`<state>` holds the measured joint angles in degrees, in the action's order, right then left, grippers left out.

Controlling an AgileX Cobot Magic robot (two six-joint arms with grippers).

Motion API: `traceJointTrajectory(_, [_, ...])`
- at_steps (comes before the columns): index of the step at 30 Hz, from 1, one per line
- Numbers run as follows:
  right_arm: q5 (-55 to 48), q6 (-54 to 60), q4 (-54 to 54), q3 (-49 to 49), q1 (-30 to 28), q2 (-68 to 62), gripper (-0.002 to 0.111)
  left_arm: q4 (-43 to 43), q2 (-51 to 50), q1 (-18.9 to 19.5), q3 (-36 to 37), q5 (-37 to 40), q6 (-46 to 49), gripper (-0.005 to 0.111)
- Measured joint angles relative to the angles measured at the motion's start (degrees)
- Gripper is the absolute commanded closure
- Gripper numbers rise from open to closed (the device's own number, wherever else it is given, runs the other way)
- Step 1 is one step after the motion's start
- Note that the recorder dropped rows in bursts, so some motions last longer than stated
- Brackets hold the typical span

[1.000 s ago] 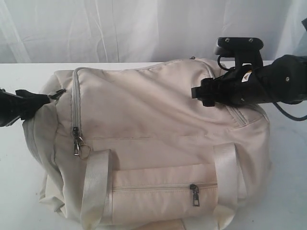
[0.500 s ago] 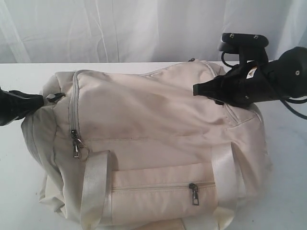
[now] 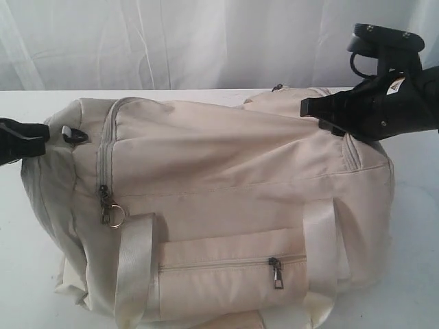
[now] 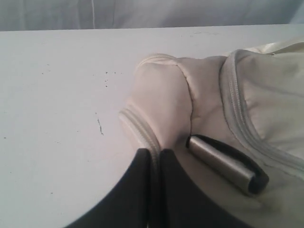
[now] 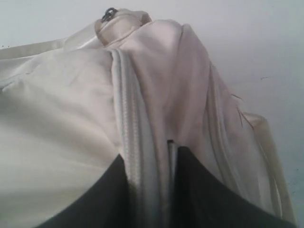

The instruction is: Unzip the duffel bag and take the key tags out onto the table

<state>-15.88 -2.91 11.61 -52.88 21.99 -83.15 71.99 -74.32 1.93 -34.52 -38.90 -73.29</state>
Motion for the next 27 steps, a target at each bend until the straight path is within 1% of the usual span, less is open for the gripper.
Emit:
traceJointTrajectory(5, [0.01, -0.97, 0.23, 0.0, -0.23, 0.12, 0.108, 1.31, 3.3, -0.46, 0.0, 3.27, -2.31, 0.107])
traceJointTrajectory(7, [0.01, -1.18, 0.23, 0.0, -0.23, 0.12, 0.106, 1.53, 4.37, -0.57, 0.0, 4.17, -2.43, 0.107])
traceJointTrajectory(10, [-0.58, -1.58, 0.59, -0.09, -0.23, 0.12, 0.093, 1.65, 5.23, -0.71, 0.0, 6.11, -2.67, 0.107])
traceJointTrajectory(11, [-1.0, -1.58, 0.86, -0.26, -0.23, 0.12, 0.085, 1.65, 5.36, -0.71, 0.0, 6.83, -2.67, 0.107])
traceJointTrajectory(15, [-4.56, -1.58, 1.12, -1.95, -0.23, 0.33, 0.063, 1.65, 5.4, -0.71, 0.0, 8.05, -2.67, 0.107])
traceJointTrajectory(17, [-6.61, -0.35, 1.02, -2.82, -0.35, 0.88, 0.052, 1.65, 5.4, -0.71, 0.0, 8.68, -2.67, 0.107])
traceJointTrajectory(19, [-9.83, 2.09, 0.49, -3.86, -0.62, 1.93, 0.044, 1.55, 5.49, -0.71, 0.0, 9.46, -2.67, 0.107])
traceJointTrajectory(21, [-13.69, 5.3, -0.05, -5.2, -0.87, 3.26, 0.041, 1.55, 5.49, -0.6, 0.0, 9.99, -2.67, 0.107])
traceJointTrajectory(24, [-18.79, 9.61, -0.28, -6.58, -0.99, 5.82, 0.041, 1.65, 5.62, -0.6, 0.0, 10.22, -2.67, 0.107])
traceJointTrajectory(26, [-21.08, 11.38, -0.28, -6.87, -0.99, 7.71, 0.041, 1.76, 5.73, -0.6, 0.0, 10.22, -2.67, 0.102])
traceJointTrajectory(27, [-22.22, 11.98, -0.28, -6.96, -0.99, 8.7, 0.041, 1.76, 5.73, -0.6, 0.0, 10.22, -2.67, 0.097])
